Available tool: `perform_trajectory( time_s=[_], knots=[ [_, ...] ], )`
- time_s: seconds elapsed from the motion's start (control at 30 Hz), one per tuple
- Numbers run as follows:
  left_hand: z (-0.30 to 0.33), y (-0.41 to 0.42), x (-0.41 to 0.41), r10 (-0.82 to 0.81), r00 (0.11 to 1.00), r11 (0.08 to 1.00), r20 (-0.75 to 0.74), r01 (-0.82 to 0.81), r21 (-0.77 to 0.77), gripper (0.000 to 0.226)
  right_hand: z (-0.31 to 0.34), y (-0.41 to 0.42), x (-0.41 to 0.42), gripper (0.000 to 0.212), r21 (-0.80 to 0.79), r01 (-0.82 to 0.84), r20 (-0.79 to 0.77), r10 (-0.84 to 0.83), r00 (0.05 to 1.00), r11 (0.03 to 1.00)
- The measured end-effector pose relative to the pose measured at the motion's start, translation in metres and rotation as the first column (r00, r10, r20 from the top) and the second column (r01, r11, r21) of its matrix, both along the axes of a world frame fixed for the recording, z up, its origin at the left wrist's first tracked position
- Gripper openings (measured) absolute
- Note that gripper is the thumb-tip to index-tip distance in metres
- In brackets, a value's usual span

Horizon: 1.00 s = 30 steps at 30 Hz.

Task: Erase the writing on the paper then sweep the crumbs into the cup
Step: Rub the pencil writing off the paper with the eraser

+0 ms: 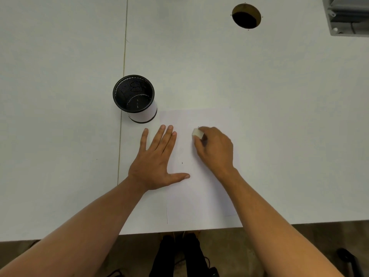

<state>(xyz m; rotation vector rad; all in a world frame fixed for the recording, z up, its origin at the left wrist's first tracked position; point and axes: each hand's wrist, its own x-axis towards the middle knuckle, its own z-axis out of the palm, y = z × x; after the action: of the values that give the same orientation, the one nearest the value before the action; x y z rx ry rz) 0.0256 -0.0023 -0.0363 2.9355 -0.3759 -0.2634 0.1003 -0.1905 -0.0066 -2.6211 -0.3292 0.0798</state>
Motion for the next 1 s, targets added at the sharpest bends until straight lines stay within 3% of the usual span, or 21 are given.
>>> perform_trajectory(
  time_s=[0.13,0.23,0.33,0.57,0.77,1.0],
  knots=[
    [0.000,0.000,-0.001,0.000,1.000,1.000,-0.001,0.000,0.007,0.119,0.001,0.002,0.010,0.024,0.076,0.101,-0.008,-0.101,0.995,0.992],
    [0.001,0.000,-0.001,0.001,1.000,1.000,0.006,-0.001,-0.008,0.118,-0.001,0.004,-0.023,0.023,0.145,0.041,-0.046,-0.035,0.998,0.989],
    [0.002,0.000,-0.001,-0.001,1.000,1.000,0.006,0.001,-0.029,0.116,-0.005,0.005,-0.050,0.023,0.120,-0.056,-0.020,0.059,0.998,0.991],
    [0.001,-0.001,0.000,-0.006,1.000,1.000,0.008,0.006,0.005,0.118,-0.002,0.004,-0.008,0.024,0.071,0.071,0.011,-0.072,0.997,0.995],
    [0.000,0.001,-0.001,-0.016,1.000,1.000,0.007,0.016,-0.004,0.114,-0.002,0.000,-0.075,0.026,0.139,-0.084,-0.058,0.093,0.994,0.987],
    [0.001,-0.001,-0.001,-0.005,1.000,1.000,0.000,0.005,0.023,0.118,0.004,-0.025,-0.049,0.014,0.160,0.255,-0.038,-0.252,0.967,0.954]
  ],
)
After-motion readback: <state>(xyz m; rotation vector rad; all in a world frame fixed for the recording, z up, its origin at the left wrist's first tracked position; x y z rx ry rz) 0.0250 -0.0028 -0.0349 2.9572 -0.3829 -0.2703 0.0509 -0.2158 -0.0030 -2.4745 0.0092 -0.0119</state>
